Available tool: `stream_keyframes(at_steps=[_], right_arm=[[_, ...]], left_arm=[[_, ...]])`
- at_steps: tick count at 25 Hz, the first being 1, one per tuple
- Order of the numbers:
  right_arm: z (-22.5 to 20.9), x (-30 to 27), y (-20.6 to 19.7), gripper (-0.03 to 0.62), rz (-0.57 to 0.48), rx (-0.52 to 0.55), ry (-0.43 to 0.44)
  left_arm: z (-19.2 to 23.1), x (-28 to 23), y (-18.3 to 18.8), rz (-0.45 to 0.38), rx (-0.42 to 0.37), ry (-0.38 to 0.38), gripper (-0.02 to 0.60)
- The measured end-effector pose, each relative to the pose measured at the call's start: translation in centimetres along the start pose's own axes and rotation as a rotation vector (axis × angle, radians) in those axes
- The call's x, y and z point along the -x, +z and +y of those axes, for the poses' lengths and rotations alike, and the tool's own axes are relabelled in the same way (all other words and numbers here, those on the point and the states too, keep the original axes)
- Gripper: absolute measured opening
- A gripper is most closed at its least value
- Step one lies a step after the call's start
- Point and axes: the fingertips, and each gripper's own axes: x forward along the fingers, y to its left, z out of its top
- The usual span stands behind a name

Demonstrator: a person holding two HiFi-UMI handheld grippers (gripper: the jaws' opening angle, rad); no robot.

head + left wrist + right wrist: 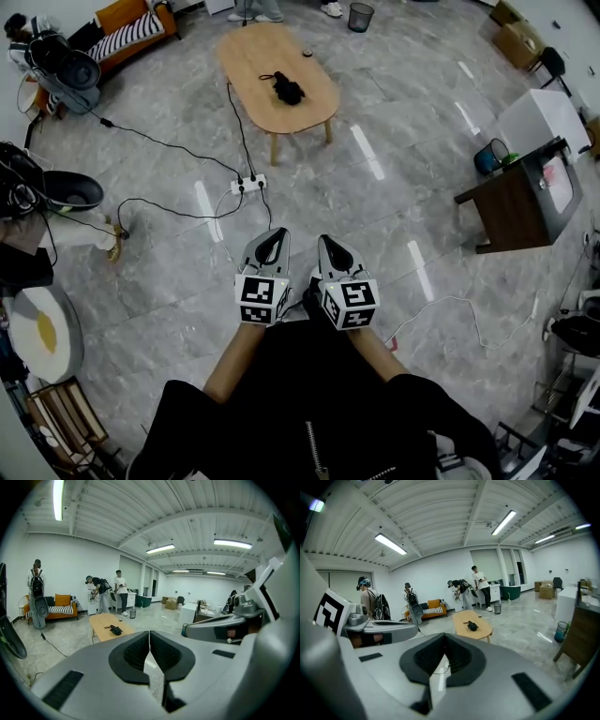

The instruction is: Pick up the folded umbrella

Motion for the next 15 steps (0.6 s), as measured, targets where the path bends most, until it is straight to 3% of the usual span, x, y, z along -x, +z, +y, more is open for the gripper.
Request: stream_keyframes(at_steps=[15], right_arm=[[-6.6,-3.4,3.5,0.011,-0.011,0.003,0.026]], left_arm=[[-1.1,-7.4,2.9,0.019,-0.012,0.015,0.017]])
